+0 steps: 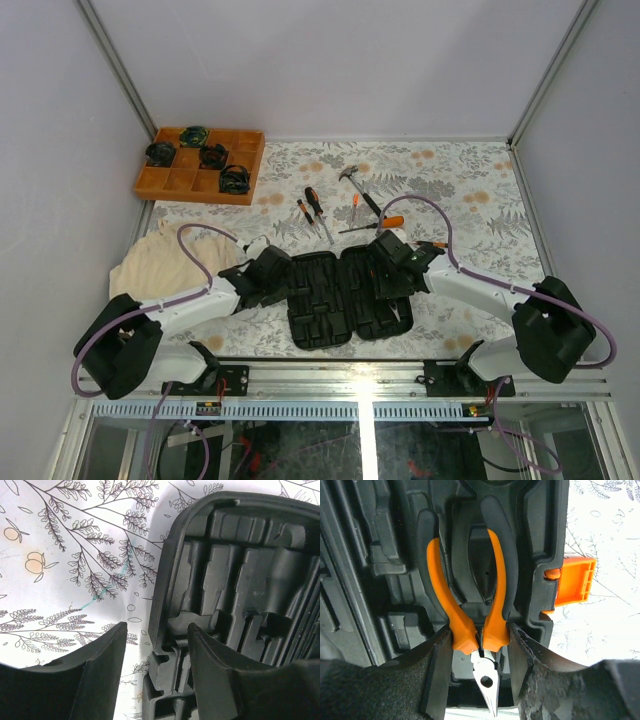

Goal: Sort the tools into containers
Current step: Place the pliers in the storage box.

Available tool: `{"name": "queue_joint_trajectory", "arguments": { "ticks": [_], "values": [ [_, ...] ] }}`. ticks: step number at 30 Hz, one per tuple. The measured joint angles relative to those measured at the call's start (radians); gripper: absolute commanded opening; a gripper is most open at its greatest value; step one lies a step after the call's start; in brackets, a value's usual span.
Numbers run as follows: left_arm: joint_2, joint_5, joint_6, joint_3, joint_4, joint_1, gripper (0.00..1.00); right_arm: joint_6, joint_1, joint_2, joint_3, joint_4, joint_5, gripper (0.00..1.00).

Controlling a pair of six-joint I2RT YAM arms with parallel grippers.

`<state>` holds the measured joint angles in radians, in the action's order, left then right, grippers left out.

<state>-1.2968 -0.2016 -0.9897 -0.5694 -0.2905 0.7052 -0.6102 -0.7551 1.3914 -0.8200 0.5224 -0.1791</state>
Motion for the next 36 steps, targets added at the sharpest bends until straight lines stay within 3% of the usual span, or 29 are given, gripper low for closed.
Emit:
{"name": "queue_joint_trajectory", "arguments": {
  "ticks": [12,27,31,36],
  "values": [
    [0.097,0.003,0.027,0.023,0.008,0.0,0.54,-0.029,0.006,0.064,-0.013,0.029,-0.003,0.06],
    [0.096,0.018,0.042,0.029,0.013,0.0,0.54,-0.079,0.007,0.077,-0.037,0.068,-0.021,0.51],
    [0.096,0.018,0.045,0.03,0.014,0.0,0.54,-0.079,0.008,0.08,-0.061,0.079,-0.023,0.59],
    [0.096,0.019,0.045,0.03,0.014,0.0,0.53,-0.078,0.009,0.08,-0.085,0.079,-0.039,0.61]
  ]
}}
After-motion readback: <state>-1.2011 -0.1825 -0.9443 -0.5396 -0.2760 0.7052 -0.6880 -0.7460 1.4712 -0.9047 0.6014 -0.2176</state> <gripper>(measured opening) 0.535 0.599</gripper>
